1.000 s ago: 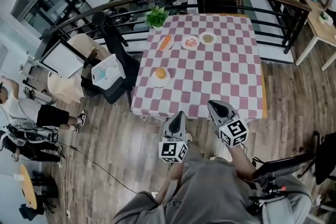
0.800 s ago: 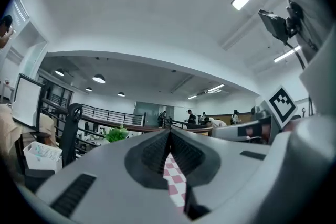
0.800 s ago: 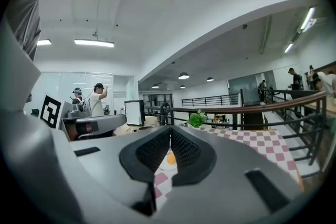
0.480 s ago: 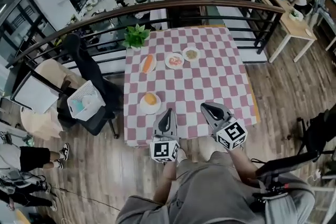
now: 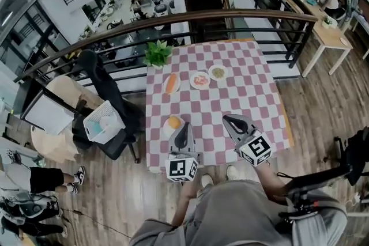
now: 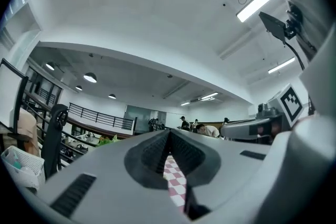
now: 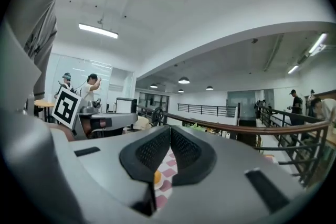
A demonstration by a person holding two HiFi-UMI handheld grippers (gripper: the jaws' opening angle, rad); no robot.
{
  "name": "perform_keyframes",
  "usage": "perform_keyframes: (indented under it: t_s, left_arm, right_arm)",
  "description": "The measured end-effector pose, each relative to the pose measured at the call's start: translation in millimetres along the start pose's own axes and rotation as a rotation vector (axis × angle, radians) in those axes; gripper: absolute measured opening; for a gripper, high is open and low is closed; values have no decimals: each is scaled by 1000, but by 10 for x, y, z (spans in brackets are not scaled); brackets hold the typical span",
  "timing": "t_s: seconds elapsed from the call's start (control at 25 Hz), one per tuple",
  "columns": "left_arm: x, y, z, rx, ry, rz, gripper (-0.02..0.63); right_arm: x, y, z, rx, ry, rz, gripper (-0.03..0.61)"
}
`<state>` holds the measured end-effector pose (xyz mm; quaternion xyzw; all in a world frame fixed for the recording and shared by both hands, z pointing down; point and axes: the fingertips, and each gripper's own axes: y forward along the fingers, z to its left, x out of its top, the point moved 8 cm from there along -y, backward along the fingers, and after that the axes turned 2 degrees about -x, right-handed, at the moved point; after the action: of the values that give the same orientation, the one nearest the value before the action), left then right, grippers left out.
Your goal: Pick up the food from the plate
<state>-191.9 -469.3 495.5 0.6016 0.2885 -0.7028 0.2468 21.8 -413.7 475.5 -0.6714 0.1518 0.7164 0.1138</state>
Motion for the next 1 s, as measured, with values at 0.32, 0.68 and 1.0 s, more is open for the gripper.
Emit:
perform_keyframes:
  t_s: [0.32, 0.68, 1.0]
  left_arm:
    - [46, 115, 27, 26, 63, 23, 9]
    - [-43, 237, -30, 15, 77, 53, 9]
    - [-30, 302, 71, 135, 104, 46, 56]
  right_arm:
    - [-147, 108, -356, -49, 88, -32, 15]
    - [-175, 310, -423, -4, 97, -62, 15]
    - [-164, 412, -506, 17, 100, -62, 15]
